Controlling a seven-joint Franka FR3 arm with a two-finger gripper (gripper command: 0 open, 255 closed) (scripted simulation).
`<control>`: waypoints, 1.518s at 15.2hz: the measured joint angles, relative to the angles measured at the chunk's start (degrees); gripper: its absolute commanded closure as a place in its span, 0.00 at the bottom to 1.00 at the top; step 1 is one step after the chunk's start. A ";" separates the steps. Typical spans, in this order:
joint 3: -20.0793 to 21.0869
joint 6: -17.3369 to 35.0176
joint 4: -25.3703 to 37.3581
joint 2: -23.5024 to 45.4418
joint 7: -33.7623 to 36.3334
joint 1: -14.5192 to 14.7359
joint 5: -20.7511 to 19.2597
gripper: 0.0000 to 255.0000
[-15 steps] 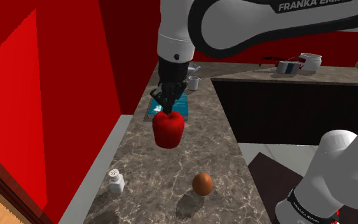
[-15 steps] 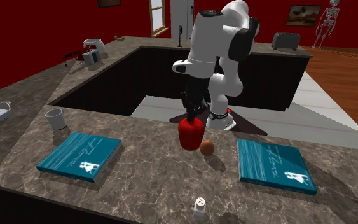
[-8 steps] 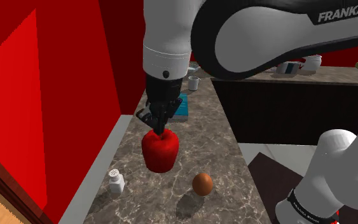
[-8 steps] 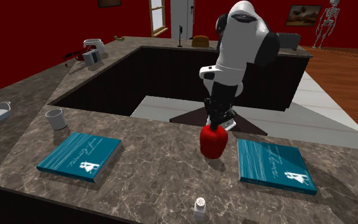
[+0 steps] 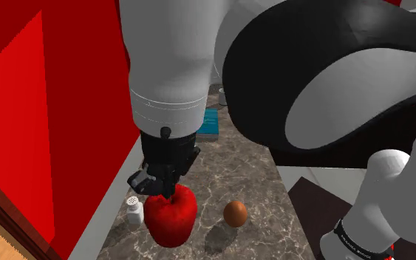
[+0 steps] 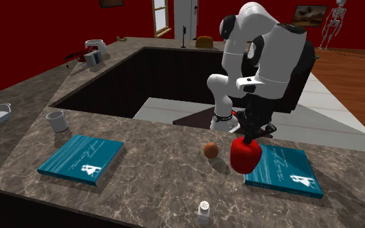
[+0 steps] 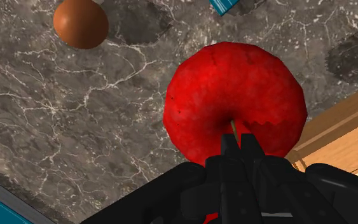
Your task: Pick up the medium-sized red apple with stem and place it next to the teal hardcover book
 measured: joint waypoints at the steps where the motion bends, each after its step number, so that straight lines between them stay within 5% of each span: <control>1: 1.04 0.13 0.19 0.57 1.76 0.61 -0.41 1.00; 12: 9.82 -4.10 15.36 18.91 22.83 10.67 -13.99 1.00; 23: 7.81 -16.14 44.65 42.84 36.27 33.60 -28.84 1.00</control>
